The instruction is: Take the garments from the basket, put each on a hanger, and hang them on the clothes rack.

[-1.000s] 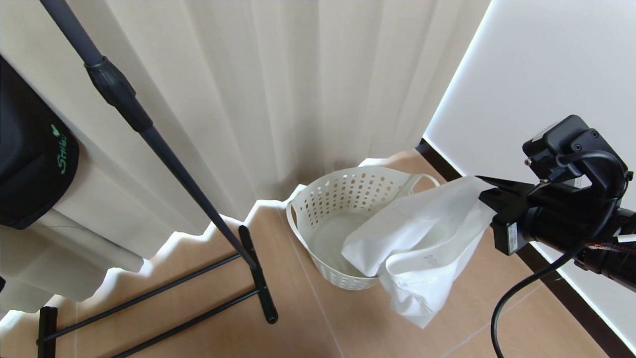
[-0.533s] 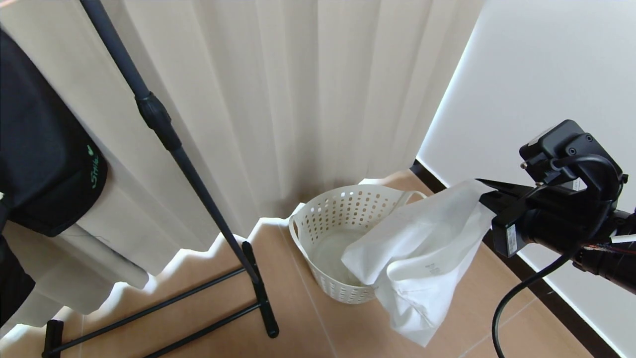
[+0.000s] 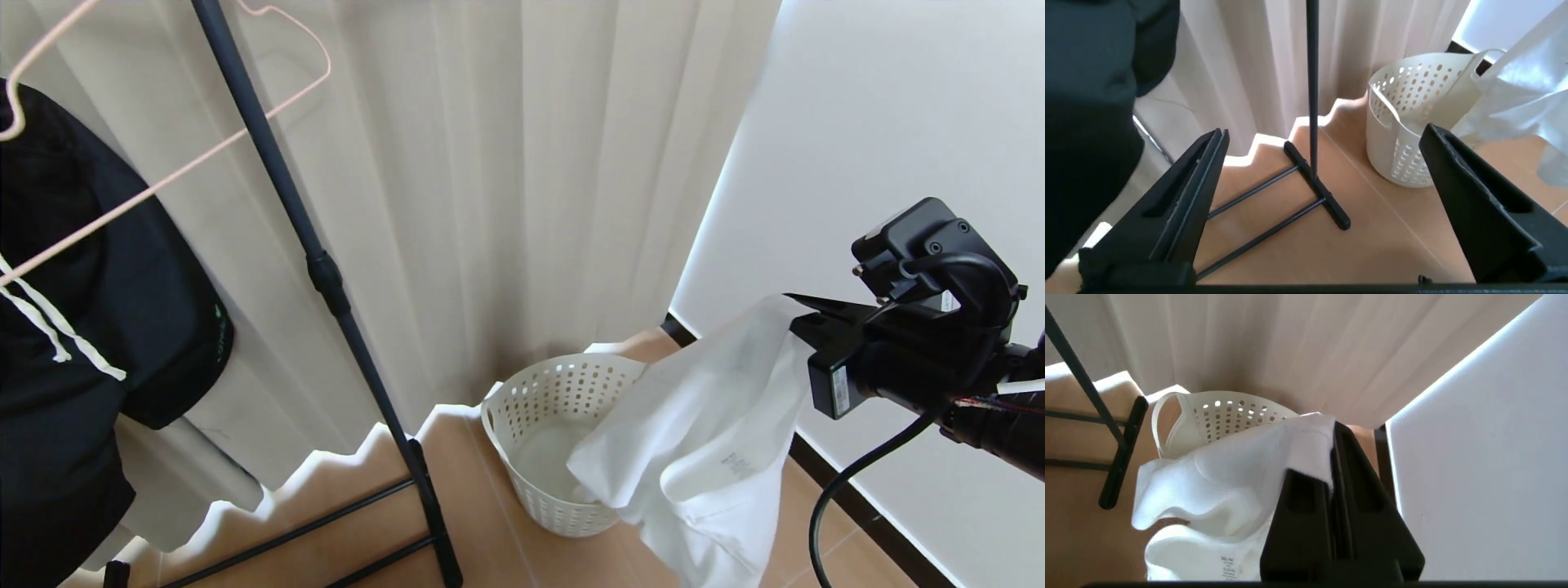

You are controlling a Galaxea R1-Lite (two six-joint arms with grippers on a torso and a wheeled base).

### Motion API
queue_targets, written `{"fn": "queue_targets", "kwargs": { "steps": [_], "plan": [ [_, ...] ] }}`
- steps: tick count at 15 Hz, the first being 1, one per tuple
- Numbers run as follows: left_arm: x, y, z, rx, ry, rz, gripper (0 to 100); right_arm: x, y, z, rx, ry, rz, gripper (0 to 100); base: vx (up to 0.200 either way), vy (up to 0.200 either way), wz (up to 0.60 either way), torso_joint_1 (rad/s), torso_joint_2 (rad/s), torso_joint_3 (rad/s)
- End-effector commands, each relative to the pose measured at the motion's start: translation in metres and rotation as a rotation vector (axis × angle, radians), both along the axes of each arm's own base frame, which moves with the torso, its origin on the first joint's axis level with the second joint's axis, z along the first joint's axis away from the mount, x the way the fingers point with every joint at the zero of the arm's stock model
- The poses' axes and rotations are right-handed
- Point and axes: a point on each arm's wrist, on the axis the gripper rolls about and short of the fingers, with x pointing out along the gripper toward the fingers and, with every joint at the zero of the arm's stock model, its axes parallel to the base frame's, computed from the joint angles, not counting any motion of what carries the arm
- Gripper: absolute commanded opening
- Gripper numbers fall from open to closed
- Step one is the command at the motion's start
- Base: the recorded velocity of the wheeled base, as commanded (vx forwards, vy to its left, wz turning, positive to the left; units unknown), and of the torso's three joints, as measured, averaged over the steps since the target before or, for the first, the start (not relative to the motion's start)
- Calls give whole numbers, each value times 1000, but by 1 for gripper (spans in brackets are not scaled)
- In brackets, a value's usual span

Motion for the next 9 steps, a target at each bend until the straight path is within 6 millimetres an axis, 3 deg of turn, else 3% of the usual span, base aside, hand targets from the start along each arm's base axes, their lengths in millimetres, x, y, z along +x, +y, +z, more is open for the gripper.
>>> {"fn": "queue_targets", "kwargs": {
  "steps": [1, 9],
  "plan": [
    [0, 0, 0, 0, 2, 0, 100, 1, 0, -1, -4, 3, -3, 0, 0, 0, 0, 105, -466, -183],
    [0, 0, 0, 0, 2, 3, 100, 1, -1, -1, -5, 4, -3, 0, 0, 0, 0, 144, -496, -184]
  ]
}}
